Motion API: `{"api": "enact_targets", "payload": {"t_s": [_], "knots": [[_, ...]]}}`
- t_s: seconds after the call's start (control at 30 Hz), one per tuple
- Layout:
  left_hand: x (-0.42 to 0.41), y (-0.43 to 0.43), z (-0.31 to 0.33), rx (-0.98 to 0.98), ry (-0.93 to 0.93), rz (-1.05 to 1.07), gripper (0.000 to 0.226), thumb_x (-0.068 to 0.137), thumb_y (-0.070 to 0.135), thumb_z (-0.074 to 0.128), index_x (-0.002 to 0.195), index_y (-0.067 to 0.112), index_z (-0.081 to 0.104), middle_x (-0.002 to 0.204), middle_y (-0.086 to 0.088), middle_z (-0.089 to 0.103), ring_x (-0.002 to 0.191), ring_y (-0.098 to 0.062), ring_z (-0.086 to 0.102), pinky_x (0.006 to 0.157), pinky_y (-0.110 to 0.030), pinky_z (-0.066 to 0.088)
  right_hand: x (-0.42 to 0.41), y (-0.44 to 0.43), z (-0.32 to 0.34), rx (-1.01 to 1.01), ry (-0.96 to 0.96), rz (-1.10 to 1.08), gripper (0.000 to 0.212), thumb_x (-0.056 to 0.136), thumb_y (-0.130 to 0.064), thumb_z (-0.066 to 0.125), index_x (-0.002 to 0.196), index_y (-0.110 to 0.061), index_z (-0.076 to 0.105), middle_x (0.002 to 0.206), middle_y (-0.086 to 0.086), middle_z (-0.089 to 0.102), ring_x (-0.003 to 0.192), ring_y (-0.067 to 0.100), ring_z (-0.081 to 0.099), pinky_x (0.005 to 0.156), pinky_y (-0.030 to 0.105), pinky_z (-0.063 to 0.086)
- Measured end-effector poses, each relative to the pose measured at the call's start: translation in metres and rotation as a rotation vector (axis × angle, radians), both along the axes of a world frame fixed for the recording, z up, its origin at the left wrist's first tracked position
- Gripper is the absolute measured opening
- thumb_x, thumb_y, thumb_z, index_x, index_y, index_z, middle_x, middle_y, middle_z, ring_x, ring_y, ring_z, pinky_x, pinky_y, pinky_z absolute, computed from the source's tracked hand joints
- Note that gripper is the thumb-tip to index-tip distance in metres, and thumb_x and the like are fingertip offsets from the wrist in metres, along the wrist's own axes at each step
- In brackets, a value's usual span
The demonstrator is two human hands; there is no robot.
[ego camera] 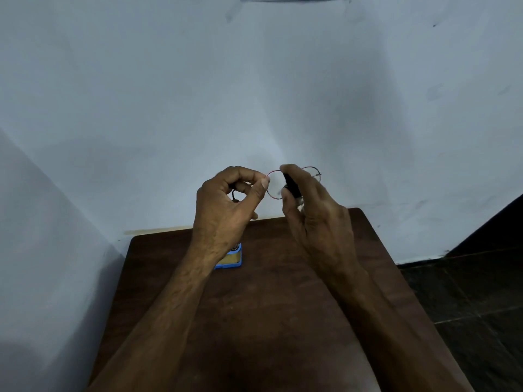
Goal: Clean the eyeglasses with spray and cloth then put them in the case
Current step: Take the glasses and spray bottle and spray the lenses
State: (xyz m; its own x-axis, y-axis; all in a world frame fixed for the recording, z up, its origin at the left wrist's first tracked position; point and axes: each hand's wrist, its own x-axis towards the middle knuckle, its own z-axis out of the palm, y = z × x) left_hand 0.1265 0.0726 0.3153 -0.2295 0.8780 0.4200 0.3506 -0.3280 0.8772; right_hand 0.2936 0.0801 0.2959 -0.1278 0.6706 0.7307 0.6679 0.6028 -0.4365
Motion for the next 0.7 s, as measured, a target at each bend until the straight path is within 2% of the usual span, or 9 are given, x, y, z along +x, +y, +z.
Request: {"api": "enact_targets", "payload": {"t_s": [0.07, 0.17, 0.27, 0.37, 0.47, 0.57, 0.63, 0.7], "knots": [[0.0, 0.0, 0.0, -0.001, 0.002, 0.001, 0.013, 0.097, 0.024, 0.079, 0.1, 0.012, 0.08, 0.083, 0.007, 0.072, 0.069, -0.021, 0.071, 0.055, -0.013, 0.054, 0.0, -0.004, -0.001, 0.011, 0.018, 0.009, 0.034, 0.106, -0.028, 0.054, 0.139, -0.024, 0.053, 0.111, 0.0, 0.071, 0.081, 0.014, 0.068, 0.06, 0.038, 0.06], [-0.001, 0.0, 0.0, -0.002, -0.023, 0.004, 0.014, 0.097, 0.025, 0.079, 0.098, 0.011, 0.08, 0.083, 0.003, 0.073, 0.066, -0.022, 0.07, 0.056, -0.013, 0.053, 0.005, -0.004, -0.004, -0.018, 0.09, -0.036, 0.038, 0.106, -0.027, 0.054, 0.143, -0.024, 0.052, 0.12, 0.001, 0.071, 0.09, 0.013, 0.07, 0.065, 0.041, 0.061], [-0.004, 0.001, -0.002, -0.008, -0.03, 0.009, 0.014, 0.097, 0.024, 0.078, 0.1, 0.011, 0.08, 0.084, 0.001, 0.073, 0.066, -0.021, 0.07, 0.055, -0.015, 0.055, 0.013, 0.002, -0.003, -0.054, 0.073, -0.1, 0.038, 0.108, -0.032, 0.051, 0.145, -0.026, 0.05, 0.118, -0.001, 0.07, 0.086, 0.017, 0.069, 0.065, 0.042, 0.06], [-0.007, 0.003, -0.006, -0.018, -0.04, 0.02, 0.012, 0.097, 0.025, 0.078, 0.1, 0.013, 0.08, 0.082, -0.002, 0.072, 0.067, -0.018, 0.07, 0.054, -0.023, 0.058, 0.019, 0.005, -0.003, -0.064, 0.056, -0.143, 0.03, 0.108, -0.032, 0.05, 0.138, -0.03, 0.051, 0.108, -0.002, 0.07, 0.08, 0.019, 0.066, 0.063, 0.041, 0.059], [-0.008, 0.005, -0.009, -0.029, -0.053, 0.019, 0.011, 0.097, 0.026, 0.078, 0.099, 0.015, 0.081, 0.081, -0.005, 0.071, 0.065, -0.018, 0.069, 0.054, -0.03, 0.061, 0.026, 0.008, -0.004, -0.078, 0.117, -0.198, 0.032, 0.107, -0.029, 0.054, 0.139, -0.028, 0.051, 0.113, -0.001, 0.071, 0.088, 0.012, 0.065, 0.068, 0.036, 0.058], [-0.009, 0.005, -0.01, -0.037, -0.049, 0.016, 0.013, 0.097, 0.027, 0.078, 0.1, 0.015, 0.081, 0.081, -0.006, 0.072, 0.062, -0.018, 0.069, 0.056, -0.037, 0.063, 0.027, 0.011, -0.007, -0.131, 0.098, -0.215, 0.035, 0.108, -0.031, 0.052, 0.143, -0.029, 0.049, 0.119, -0.002, 0.07, 0.089, 0.019, 0.068, 0.07, 0.038, 0.057], [-0.008, 0.005, -0.01, -0.035, -0.055, 0.016, 0.014, 0.097, 0.028, 0.078, 0.099, 0.015, 0.081, 0.081, -0.003, 0.072, 0.061, -0.018, 0.07, 0.055, -0.033, 0.063, 0.027, 0.01, -0.008, -0.139, 0.083, -0.205, 0.032, 0.108, -0.03, 0.052, 0.14, -0.03, 0.049, 0.115, -0.001, 0.07, 0.088, 0.023, 0.069, 0.068, 0.042, 0.058], [-0.007, 0.005, -0.008, -0.032, -0.053, 0.019, 0.014, 0.097, 0.028, 0.078, 0.099, 0.015, 0.08, 0.081, -0.003, 0.072, 0.061, -0.019, 0.07, 0.054, -0.027, 0.059, 0.026, 0.008, -0.007, -0.124, 0.096, -0.2, 0.029, 0.108, -0.029, 0.053, 0.136, -0.029, 0.051, 0.108, -0.001, 0.07, 0.085, 0.018, 0.067, 0.066, 0.041, 0.058]]}}
